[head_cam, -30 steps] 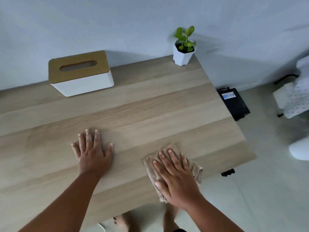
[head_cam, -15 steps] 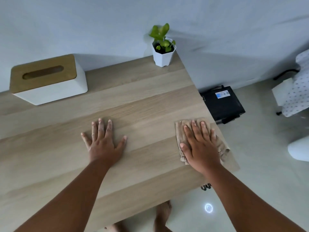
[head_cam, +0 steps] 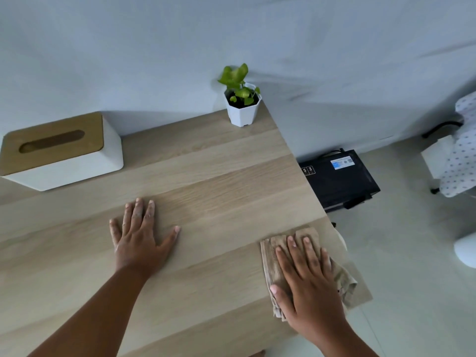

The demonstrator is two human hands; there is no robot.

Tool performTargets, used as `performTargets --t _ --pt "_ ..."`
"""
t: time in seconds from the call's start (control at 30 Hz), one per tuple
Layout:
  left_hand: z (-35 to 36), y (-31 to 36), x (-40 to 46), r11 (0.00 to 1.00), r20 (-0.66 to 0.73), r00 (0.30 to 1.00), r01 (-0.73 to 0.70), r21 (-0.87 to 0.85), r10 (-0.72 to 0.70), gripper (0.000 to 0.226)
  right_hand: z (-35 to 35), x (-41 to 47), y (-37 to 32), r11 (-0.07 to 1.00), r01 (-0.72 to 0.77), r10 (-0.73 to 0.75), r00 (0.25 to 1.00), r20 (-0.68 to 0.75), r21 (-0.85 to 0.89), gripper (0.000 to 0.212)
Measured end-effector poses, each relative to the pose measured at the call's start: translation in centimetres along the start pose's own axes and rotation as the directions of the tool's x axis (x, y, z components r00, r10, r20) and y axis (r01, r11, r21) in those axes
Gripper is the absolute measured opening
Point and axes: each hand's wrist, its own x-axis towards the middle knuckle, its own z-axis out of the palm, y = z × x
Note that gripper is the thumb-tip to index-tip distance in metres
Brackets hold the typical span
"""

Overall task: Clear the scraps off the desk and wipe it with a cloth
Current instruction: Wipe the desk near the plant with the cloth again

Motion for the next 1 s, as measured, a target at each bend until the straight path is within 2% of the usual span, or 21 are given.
performTargets --t 0.2,0.4,0.47,0.67,0.83,1.0 --pt "-0.4 0.0 1.0 1.000 -0.013 1.000 0.024 -0.013 -0.024 0.103 -1.0 0.1 -0.5 0.998 -0.026 0.029 0.998 -0.056 0.060 0.074" --pt "0.1 0.1 1.2 0.999 -0.031 0.998 0.051 -0.013 -0.051 0.103 -2.6 3.5 -0.7 0.964 -0.147 0.182 0.973 -0.145 0.223 0.045" --pt "0.3 -0.1 1.3 0.999 -0.041 0.998 0.047 -0.008 -0.048 0.102 -2.8 5.5 -1.1 0.942 -0.189 0.236 0.961 -0.147 0.277 0.043" --pt "0.5 -0.3 1.4 0.999 -0.046 0.998 0.041 -0.010 -0.041 0.102 -3.4 12.0 -2.8 0.872 -0.191 0.263 0.959 -0.103 0.450 0.059" --pt "0.4 -0.3 1.4 0.999 -0.041 0.998 0.038 -0.010 -0.038 0.101 -3.8 18.7 -4.0 0.707 -0.205 0.316 0.948 -0.043 0.677 0.109" --pt "0.6 -0.5 1.4 1.000 -0.032 0.999 0.028 -0.004 -0.028 0.101 -3.2 25.4 -3.5 0.631 -0.179 0.327 0.944 -0.049 0.755 0.121"
